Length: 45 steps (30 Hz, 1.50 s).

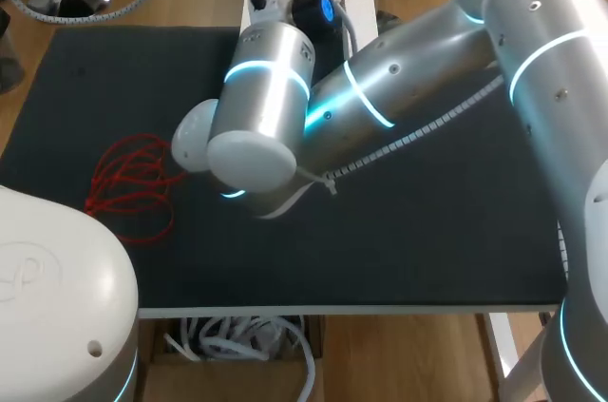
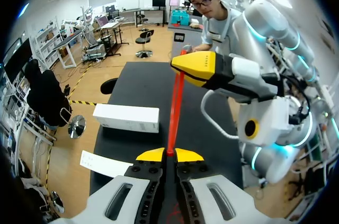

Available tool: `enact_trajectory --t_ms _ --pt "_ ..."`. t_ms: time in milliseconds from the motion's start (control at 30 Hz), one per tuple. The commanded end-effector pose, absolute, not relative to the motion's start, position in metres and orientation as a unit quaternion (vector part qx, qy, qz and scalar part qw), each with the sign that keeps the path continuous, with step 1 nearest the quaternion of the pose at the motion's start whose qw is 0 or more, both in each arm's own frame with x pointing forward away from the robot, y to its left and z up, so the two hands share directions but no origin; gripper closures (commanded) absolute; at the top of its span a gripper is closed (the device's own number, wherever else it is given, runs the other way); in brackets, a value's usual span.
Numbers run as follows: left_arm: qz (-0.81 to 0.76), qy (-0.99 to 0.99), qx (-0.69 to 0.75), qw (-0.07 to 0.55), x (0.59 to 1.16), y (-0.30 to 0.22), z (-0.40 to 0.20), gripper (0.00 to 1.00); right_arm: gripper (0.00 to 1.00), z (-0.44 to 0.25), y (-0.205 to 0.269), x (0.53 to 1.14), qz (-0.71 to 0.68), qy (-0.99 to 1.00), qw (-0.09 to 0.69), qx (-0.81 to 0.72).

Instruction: Grab the tape and strap the tape.

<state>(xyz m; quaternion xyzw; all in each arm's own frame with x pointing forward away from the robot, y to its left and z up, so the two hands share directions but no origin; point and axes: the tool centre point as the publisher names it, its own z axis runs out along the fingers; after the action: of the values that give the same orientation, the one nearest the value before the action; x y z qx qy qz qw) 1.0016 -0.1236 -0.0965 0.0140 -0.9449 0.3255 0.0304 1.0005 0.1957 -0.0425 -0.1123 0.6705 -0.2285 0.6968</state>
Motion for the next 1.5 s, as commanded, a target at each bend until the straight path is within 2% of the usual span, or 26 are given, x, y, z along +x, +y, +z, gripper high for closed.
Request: enact_trajectory --t_ms 33,1500 --pt "0.324 -0.946 0.014 0.031 1.002 -0.124 -0.096 1.0 1.0 -0.04 0.2 1.001 -0.231 0.673 0.694 -0.112" --pt "0.324 -0.946 0.014 0.031 1.002 -0.124 -0.096 1.0 1.0 -0.049 0.22 1.004 -0.238 0.678 0.685 -0.122"
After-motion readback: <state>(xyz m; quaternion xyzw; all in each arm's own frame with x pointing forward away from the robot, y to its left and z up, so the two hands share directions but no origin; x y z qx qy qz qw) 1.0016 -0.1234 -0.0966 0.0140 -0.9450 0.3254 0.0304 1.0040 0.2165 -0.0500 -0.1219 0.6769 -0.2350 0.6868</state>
